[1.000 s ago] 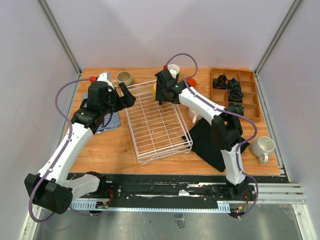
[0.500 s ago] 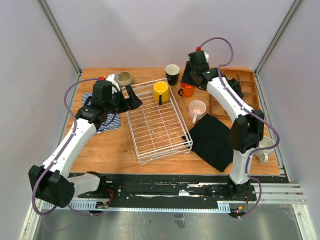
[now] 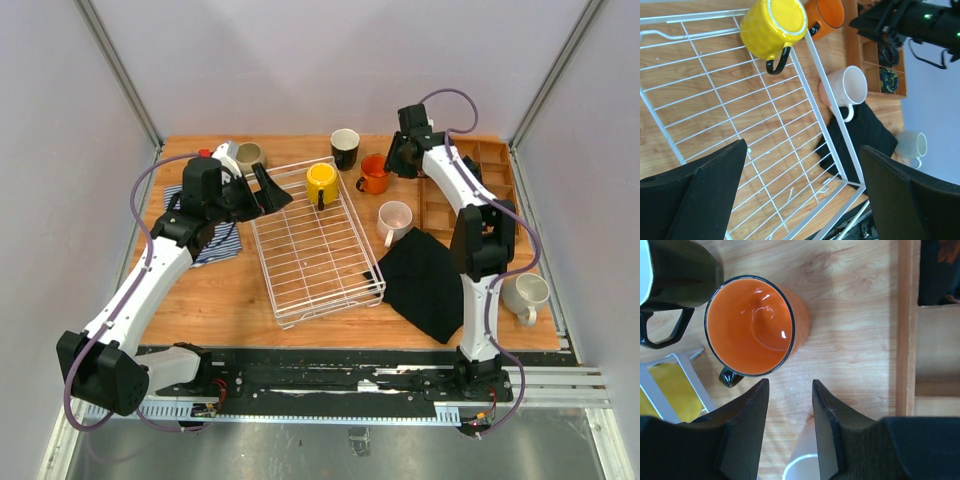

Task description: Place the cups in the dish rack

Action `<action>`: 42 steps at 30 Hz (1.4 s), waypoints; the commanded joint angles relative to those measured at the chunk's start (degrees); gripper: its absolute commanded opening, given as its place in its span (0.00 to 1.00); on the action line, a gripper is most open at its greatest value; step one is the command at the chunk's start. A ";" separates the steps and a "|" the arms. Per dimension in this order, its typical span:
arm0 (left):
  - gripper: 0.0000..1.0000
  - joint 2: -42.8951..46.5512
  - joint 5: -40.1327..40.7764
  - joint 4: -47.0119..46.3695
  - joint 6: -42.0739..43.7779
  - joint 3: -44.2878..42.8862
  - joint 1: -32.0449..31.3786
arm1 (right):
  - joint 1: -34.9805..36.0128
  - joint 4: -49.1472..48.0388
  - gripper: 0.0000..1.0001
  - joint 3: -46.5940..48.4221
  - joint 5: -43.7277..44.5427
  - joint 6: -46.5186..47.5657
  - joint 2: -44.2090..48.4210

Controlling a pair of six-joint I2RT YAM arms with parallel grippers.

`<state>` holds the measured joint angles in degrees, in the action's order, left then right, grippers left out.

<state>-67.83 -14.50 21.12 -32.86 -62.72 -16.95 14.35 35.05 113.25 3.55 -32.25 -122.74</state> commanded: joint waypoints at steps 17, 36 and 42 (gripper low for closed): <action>1.00 -1.68 0.27 -3.37 -1.95 -2.82 0.43 | -2.31 -3.77 0.42 6.13 -3.39 -6.21 -9.28; 1.00 -1.96 -4.95 -6.47 -3.31 -1.46 0.43 | -1.70 -5.26 0.01 6.41 -6.27 -6.03 -11.50; 0.98 -1.48 -17.61 -20.90 -10.11 4.83 0.43 | -4.29 -15.23 0.01 -6.02 -16.03 -9.26 -2.44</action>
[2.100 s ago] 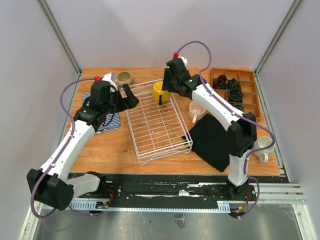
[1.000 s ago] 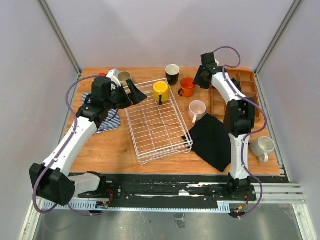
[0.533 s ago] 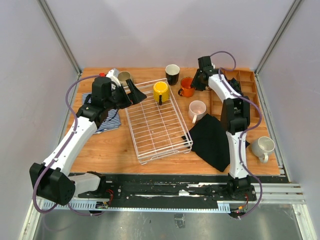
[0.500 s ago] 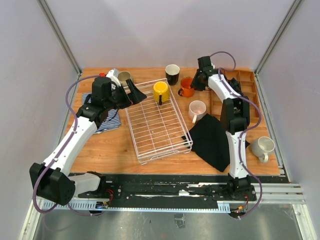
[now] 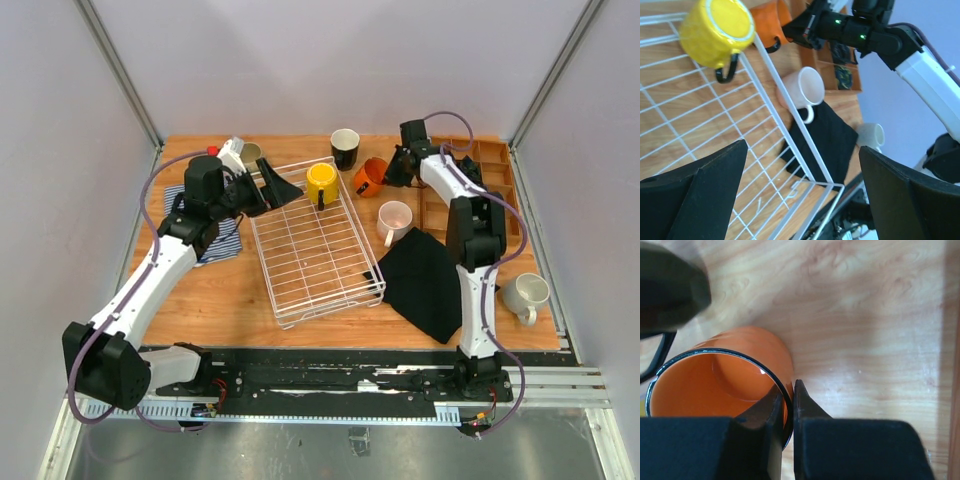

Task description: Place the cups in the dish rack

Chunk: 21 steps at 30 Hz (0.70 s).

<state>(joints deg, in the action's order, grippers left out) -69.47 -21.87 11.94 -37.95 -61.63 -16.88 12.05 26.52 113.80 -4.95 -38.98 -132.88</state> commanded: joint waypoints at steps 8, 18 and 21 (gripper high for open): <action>0.96 -0.71 -19.85 -33.66 -20.91 10.39 0.36 | -3.48 -23.20 0.01 -22.49 -17.35 -7.22 26.54; 0.96 -5.50 -22.38 -45.38 -31.33 9.56 -1.09 | 3.21 -51.10 0.01 -35.21 -28.15 -16.02 38.32; 0.96 -7.25 -22.52 -49.50 -34.27 8.52 -1.09 | 6.21 -60.11 0.01 -36.82 -29.28 -18.30 37.90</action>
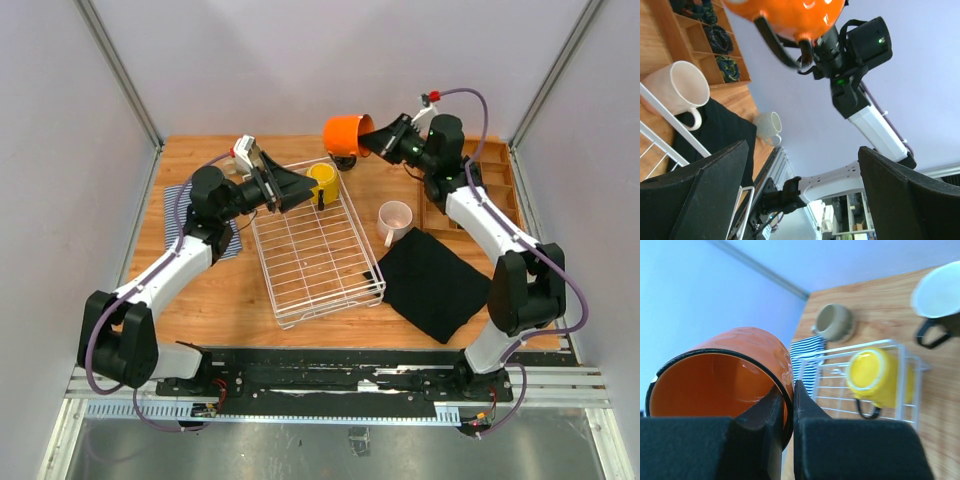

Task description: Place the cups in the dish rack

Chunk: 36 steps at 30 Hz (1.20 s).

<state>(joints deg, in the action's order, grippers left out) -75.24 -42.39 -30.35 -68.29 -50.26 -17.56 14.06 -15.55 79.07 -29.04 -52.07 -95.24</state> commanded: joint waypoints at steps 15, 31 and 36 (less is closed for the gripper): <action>0.92 -5.85 -3.44 -15.94 -9.31 -5.49 -0.50 | 13.61 -31.17 0.01 -0.07 -3.96 -11.43 -5.80; 0.75 -3.77 0.72 -30.41 -17.50 -0.55 0.42 | 15.56 -40.79 0.01 -4.26 -2.73 -12.56 -7.28; 0.71 -3.25 0.91 -31.67 -19.39 -0.59 1.71 | 14.98 -43.57 0.01 -5.56 -3.04 -13.72 -7.70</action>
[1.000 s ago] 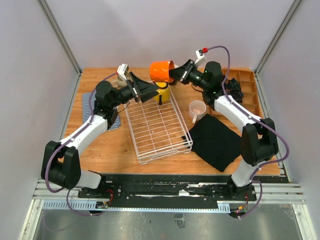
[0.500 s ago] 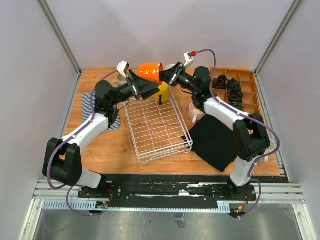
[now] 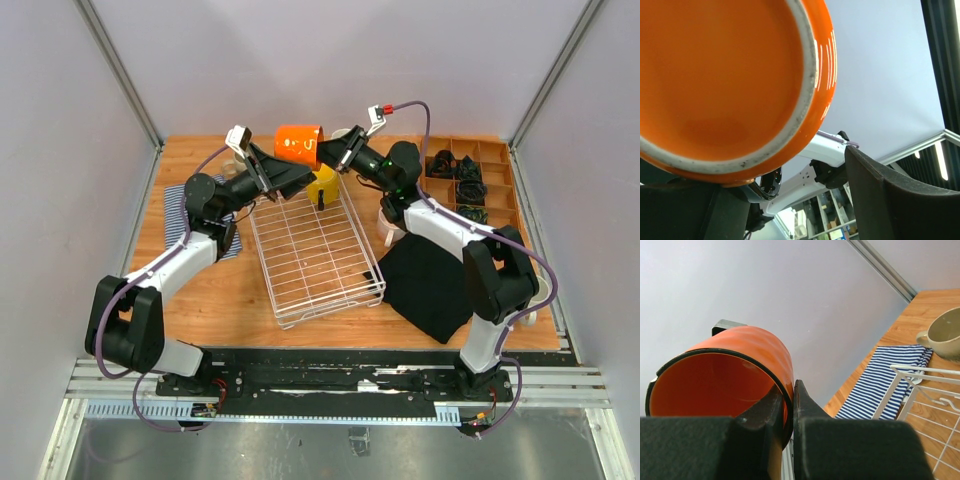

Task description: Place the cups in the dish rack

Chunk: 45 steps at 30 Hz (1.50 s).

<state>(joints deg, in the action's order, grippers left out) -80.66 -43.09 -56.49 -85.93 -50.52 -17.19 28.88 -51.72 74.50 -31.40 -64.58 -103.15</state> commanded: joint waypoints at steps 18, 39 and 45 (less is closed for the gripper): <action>0.36 1.29 0.62 -1.32 1.95 -2.56 1.46 | 0.21 -6.22 0.01 -2.29 -1.90 -0.28 0.41; 0.00 2.04 2.92 -1.02 5.89 0.51 1.54 | -1.56 -4.33 0.41 -5.34 -3.14 0.62 1.21; 0.01 2.86 4.12 9.19 12.83 -0.67 1.72 | -5.24 -3.81 0.49 -11.12 -2.13 1.15 4.42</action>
<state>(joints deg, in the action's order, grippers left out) -80.84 -41.71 -49.04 -80.31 -49.06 -15.90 26.81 -55.44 67.20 -33.23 -64.51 -102.19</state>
